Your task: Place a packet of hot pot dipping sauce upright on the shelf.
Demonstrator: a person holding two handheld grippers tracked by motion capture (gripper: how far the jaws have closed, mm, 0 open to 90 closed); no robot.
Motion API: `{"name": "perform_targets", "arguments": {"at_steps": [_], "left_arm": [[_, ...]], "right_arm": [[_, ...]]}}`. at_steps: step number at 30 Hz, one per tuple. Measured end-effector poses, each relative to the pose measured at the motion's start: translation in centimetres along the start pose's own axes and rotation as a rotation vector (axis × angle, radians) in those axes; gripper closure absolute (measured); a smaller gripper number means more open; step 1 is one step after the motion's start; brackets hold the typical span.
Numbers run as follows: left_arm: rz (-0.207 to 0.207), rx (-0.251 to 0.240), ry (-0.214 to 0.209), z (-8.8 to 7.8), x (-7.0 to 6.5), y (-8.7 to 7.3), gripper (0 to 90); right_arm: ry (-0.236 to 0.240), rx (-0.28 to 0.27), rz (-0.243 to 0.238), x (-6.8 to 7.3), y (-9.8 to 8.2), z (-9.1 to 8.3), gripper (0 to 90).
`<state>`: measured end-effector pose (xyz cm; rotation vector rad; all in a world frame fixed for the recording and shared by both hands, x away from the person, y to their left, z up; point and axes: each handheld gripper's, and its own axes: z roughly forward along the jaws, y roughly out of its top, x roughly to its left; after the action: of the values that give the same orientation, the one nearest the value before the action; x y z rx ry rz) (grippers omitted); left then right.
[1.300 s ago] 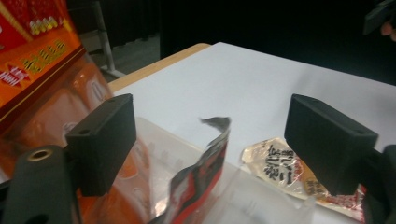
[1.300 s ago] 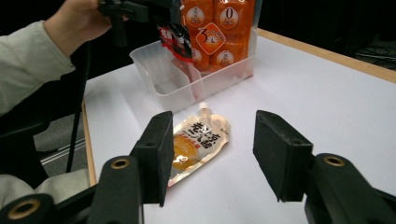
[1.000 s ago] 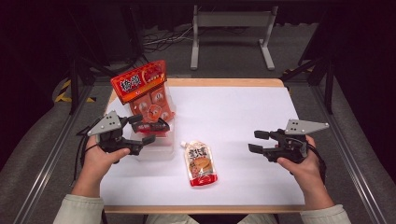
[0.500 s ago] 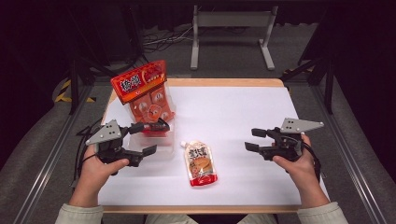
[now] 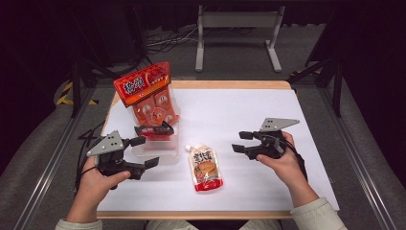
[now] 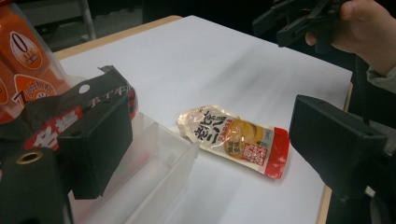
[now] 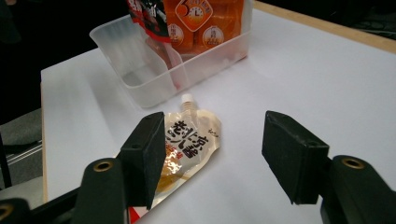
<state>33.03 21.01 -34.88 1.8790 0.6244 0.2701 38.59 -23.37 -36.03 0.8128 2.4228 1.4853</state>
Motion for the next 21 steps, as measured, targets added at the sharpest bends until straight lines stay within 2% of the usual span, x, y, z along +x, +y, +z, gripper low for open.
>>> {"name": "perform_targets", "arguments": {"at_steps": [2, 7, 10, 11, 15, 19, 21], "left_arm": [[-0.003, 0.007, 0.022, -0.2, -0.1, -0.2, 15.0], [-0.026, 0.011, 0.02, -0.4, -0.1, -0.5, 15.3], [-0.033, 0.032, 0.03, -0.5, 0.0, -0.6, 15.4], [-0.052, 0.037, 0.032, -0.5, 0.0, -0.7, 15.4], [-0.044, 0.019, 0.06, -0.6, 0.5, -0.8, 15.3], [-0.059, 0.028, 0.062, -0.7, 0.8, -1.1, 15.2], [-0.071, 0.024, 0.065, -0.7, 0.9, -1.2, 15.1]], "right_arm": [[0.006, 0.018, -0.002, 0.0, 0.2, 1.2, 40.0], [0.021, 0.037, -0.003, -0.1, 0.5, 3.0, 39.9], [0.026, 0.047, 0.009, -0.2, 0.6, 4.1, 39.9], [0.03, 0.05, 0.014, -0.3, 0.6, 4.4, 40.1], [0.05, 0.027, 0.04, -0.7, 0.4, 5.5, 41.3], [0.042, 0.008, 0.036, -1.1, 0.3, 6.3, 41.8], [0.037, 0.024, 0.036, -1.2, 0.2, 6.8, 43.0]]}}
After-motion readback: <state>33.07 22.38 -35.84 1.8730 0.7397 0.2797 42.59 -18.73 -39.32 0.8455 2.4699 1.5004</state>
